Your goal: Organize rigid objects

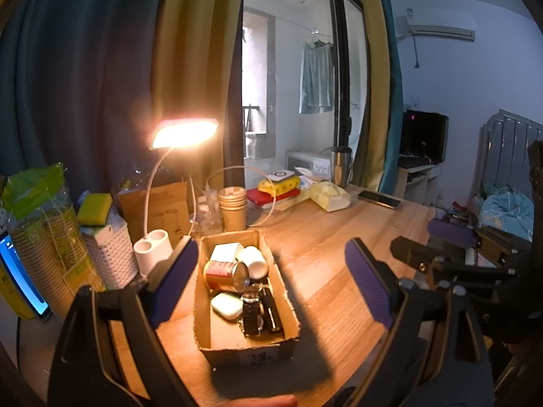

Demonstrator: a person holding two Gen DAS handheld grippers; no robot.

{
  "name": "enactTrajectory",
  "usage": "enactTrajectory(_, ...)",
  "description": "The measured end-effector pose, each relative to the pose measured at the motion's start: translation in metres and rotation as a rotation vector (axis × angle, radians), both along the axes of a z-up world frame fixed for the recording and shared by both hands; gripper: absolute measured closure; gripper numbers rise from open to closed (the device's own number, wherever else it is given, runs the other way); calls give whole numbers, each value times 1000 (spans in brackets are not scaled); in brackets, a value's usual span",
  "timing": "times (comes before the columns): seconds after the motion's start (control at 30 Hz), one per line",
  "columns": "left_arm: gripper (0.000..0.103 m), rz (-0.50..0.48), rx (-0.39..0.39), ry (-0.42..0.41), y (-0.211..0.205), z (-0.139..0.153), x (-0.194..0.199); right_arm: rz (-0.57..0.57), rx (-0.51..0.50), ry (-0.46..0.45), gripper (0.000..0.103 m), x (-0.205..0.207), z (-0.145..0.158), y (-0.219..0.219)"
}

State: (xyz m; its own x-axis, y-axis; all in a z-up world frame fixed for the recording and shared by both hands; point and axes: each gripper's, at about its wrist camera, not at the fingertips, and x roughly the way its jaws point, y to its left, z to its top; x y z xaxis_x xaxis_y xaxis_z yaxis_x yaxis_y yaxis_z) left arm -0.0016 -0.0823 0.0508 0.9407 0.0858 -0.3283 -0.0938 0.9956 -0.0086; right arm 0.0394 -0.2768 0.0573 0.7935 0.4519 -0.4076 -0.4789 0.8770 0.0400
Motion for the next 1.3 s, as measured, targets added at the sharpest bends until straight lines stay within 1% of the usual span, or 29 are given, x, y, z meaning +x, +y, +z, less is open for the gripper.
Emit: enactTrajectory(1.3,13,-2,-1,-1,-3,1,-1,2,-7,3,37,0,-1,2)
